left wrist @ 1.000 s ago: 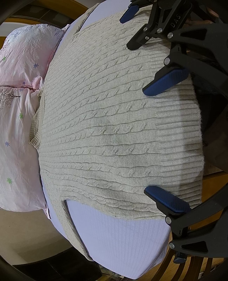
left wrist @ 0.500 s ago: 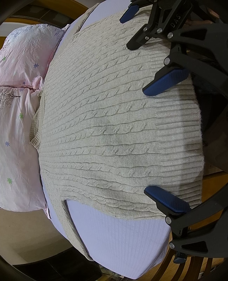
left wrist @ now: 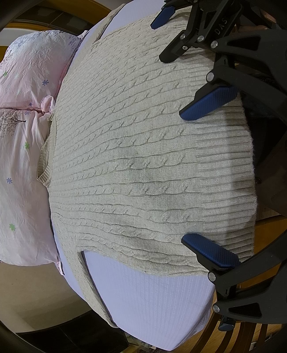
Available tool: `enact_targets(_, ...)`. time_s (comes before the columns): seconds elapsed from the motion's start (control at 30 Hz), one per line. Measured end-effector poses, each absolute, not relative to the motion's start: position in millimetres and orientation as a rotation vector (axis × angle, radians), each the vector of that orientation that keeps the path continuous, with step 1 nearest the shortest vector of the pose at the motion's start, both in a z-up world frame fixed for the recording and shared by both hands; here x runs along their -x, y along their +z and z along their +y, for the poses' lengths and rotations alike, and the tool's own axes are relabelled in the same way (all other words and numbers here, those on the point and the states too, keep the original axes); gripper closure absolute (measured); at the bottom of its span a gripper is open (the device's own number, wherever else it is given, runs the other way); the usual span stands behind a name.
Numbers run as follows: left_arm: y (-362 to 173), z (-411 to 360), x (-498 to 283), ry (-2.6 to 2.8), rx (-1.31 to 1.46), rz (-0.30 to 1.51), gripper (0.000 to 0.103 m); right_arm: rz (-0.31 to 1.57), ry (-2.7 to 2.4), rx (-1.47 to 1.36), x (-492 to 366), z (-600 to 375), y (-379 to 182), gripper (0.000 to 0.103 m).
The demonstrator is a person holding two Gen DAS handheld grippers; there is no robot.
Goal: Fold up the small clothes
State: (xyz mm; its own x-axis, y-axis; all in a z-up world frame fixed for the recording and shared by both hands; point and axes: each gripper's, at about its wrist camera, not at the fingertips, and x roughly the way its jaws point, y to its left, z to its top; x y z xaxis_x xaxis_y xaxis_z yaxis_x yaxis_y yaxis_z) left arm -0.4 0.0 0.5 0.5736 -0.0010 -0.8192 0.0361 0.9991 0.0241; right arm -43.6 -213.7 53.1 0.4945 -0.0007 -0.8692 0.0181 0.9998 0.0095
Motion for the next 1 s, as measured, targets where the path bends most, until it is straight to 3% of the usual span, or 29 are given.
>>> enact_targets(0.37, 1, 0, 0, -0.022, -0.040, 0.959, 0.001, 1.048, -0.007, -0.013, 44, -213, 54, 0.002)
enact_targets(0.53, -1, 1, 4, -0.032, -0.047, 0.913, 0.001, 0.963, 0.128, 0.018, 47, -221, 55, 0.002)
enact_targets(0.63, 0, 5, 5, -0.051, -0.050, 0.895, 0.001, 0.927, 0.178, -0.123, 38, -261, 75, 0.002)
enact_targets(0.8, 16, 18, -1, -0.110, 0.013, 0.768, 0.001, 0.793, -0.142, -0.492, -7, -430, 111, 0.002)
enact_targets(0.87, 25, 28, -6, -0.139, 0.060, 0.676, 0.001, 0.798, -0.279, -0.601, -26, -492, 104, 0.012)
enact_targets(0.93, 31, 39, -12, -0.177, 0.122, 0.602, 0.001, 0.814, -0.402, -0.694, -43, -545, 91, 0.029)
enact_targets(1.0, 37, 53, -19, -0.215, 0.189, 0.553, 0.001, 0.834, -0.530, -0.799, -58, -595, 71, 0.035)
